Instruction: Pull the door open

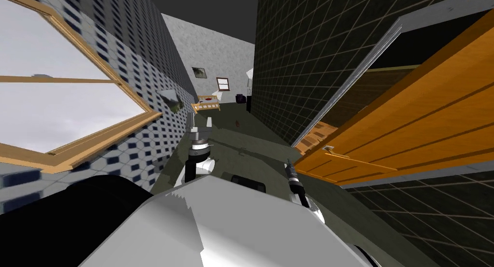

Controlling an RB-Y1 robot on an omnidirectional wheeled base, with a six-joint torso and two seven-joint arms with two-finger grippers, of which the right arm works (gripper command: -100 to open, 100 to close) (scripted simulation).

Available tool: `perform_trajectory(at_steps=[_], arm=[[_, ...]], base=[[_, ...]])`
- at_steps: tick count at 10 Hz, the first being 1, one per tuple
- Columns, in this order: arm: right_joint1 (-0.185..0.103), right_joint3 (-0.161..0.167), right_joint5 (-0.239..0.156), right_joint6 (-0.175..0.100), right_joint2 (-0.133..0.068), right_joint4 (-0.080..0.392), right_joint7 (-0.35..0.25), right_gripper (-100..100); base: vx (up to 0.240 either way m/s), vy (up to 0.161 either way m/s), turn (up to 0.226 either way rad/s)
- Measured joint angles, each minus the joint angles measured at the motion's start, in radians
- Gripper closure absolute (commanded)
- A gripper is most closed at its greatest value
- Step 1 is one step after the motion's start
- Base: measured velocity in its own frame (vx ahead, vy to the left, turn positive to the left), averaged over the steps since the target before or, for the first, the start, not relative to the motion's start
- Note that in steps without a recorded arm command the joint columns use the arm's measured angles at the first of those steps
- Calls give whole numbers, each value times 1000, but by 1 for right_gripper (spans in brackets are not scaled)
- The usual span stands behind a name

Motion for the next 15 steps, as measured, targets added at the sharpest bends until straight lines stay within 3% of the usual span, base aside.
perform_trajectory(at_steps=[8, 15], arm=[[0, 28, 13, -6, -6, -20, -27, -100], [-3, 50, 23, -16, -11, -31, -56, -100]], base=[[240, -22, -78], [201, -70, -77]])
